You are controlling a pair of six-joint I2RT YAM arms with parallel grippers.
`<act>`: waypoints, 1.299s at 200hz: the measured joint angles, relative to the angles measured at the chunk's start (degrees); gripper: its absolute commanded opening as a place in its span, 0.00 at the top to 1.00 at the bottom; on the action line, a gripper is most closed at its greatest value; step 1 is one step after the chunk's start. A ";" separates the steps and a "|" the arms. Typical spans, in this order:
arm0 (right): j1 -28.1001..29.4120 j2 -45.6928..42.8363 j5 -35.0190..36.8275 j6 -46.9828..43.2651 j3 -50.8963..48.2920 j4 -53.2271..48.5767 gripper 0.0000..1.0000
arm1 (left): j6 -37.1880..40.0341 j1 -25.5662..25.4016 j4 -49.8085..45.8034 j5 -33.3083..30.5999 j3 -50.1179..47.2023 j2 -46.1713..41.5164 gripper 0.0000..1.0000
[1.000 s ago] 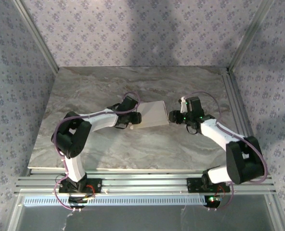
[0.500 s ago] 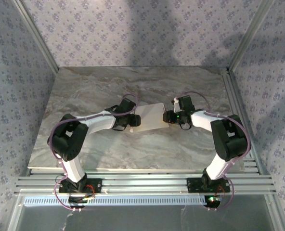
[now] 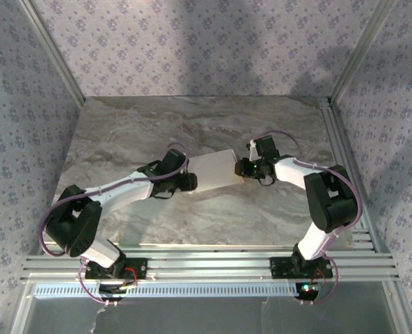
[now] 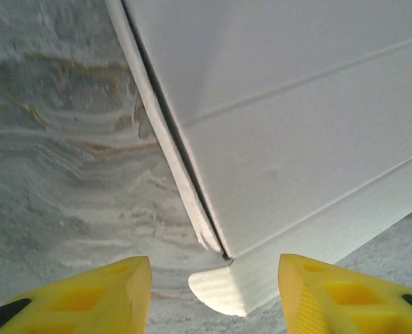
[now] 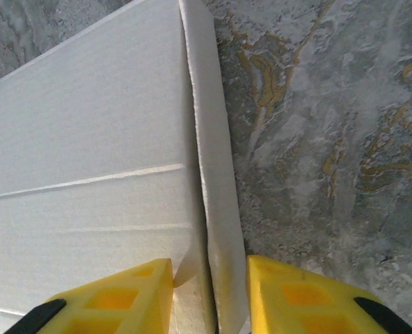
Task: Fold the paper box
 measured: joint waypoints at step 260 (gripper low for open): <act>1.77 -0.20 2.51 2.25 1.92 -5.73 0.72 | -2.32 -2.99 2.67 -0.72 -1.05 3.19 0.70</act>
